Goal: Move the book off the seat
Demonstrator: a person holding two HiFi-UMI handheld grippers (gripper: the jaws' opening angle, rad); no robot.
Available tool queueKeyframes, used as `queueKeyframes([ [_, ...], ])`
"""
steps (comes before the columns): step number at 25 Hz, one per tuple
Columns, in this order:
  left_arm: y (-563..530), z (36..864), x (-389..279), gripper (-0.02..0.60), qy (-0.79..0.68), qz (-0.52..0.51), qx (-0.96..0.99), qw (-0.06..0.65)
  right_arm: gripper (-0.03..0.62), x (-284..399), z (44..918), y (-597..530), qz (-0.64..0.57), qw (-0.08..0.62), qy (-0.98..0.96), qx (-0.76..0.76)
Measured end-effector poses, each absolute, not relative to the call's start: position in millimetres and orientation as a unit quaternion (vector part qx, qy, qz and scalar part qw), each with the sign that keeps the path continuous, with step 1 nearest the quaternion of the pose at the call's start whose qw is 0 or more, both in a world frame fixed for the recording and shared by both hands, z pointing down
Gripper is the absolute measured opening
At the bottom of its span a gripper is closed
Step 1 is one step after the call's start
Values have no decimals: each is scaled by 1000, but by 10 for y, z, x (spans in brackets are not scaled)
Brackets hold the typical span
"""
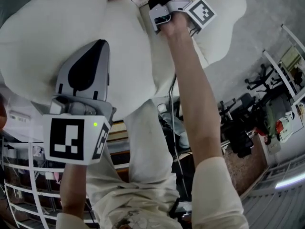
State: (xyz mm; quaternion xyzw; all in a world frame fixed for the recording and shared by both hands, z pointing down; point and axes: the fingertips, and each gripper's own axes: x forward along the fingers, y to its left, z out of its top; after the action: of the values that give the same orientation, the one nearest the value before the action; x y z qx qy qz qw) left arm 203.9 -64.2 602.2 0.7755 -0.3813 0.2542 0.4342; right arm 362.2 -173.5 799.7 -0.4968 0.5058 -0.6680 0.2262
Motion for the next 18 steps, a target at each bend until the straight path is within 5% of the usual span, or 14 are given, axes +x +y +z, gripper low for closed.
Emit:
queueKeyframes([
  [18,-602,5752,2061,12,-392,225,779,435,138,3838,7440,-1606,-639,173,500,-558],
])
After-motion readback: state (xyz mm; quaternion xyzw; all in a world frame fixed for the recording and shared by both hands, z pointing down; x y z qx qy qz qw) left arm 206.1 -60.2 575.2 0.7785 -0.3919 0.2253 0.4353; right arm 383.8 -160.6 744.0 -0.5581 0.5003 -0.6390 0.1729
